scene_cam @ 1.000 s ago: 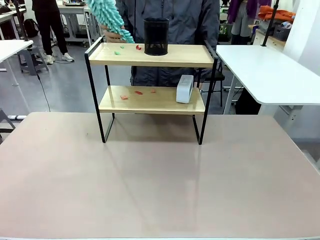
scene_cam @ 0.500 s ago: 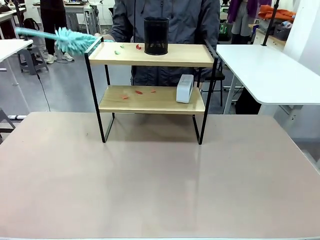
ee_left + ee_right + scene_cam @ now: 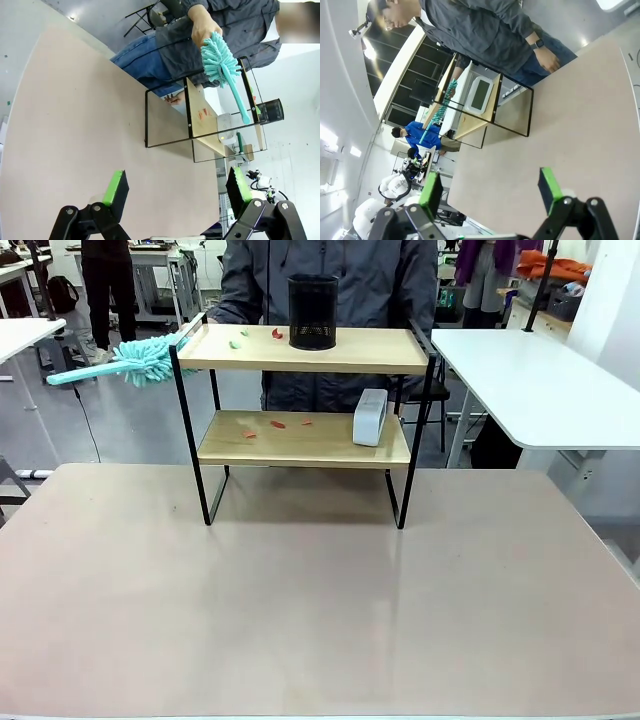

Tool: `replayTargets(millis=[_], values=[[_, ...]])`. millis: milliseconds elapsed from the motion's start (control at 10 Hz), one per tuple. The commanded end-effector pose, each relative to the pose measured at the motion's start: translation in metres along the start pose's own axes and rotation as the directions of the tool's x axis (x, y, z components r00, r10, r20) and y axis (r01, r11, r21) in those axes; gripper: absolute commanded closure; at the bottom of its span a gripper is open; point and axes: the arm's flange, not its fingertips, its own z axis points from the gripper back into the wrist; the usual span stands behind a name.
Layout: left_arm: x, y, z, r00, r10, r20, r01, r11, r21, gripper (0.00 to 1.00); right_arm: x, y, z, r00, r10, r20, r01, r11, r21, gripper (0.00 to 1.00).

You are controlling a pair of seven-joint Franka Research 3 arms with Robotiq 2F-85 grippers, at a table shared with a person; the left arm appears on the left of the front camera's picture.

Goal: Clean the shelf.
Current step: Pick up the Duster from the human.

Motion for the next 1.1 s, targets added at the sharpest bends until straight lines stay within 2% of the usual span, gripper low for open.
replayTargets(millis=[0,300,500,600,700,800,900,1000], values=[[0.0,0.0,0.0,1.0,0.0,0.0,0.0,1.0,0.0,0.0,0.003,0.001,0.001,0.999,0.03,0.013,-0.03,0.999,0.012,0.0],[0.041,-0.023,-0.017,1.0,-0.008,-0.018,0.007,0.998,-0.062,0.0,0.003,0.001,0.001,0.999,0.03,0.013,-0.03,0.999,0.012,0.0],[0.092,-0.058,-0.026,0.993,0.04,-0.109,-0.057,0.985,-0.165,0.0,0.003,0.001,0.001,0.999,0.03,0.013,-0.03,0.999,0.012,0.0],[0.116,-0.078,-0.043,0.995,0.036,-0.089,-0.05,0.985,-0.163,0.0,0.003,0.001,0.001,0.999,0.03,0.013,-0.03,0.999,0.012,0.0],[0.129,-0.095,-0.064,0.991,0.035,-0.13,-0.058,0.981,-0.183,0.0,0.003,0.001,0.001,0.999,0.03,0.013,-0.03,0.999,0.012,0.0],[0.144,-0.107,-0.094,0.972,0.078,-0.222,-0.123,0.973,-0.194,0.0,0.003,0.001,0.001,0.999,0.03,0.013,-0.03,0.999,0.012,0.0],[0.157,-0.112,-0.127,0.951,0.148,-0.271,-0.203,0.961,-0.187,0.0,0.003,0.001,0.001,0.999,0.03,0.013,-0.03,0.999,0.012,0.0],[0.163,-0.106,-0.154,0.93,0.245,-0.273,-0.266,0.963,-0.043,0.0,0.003,0.001,0.001,0.999,0.03,0.013,-0.03,0.999,0.012,0.0]])
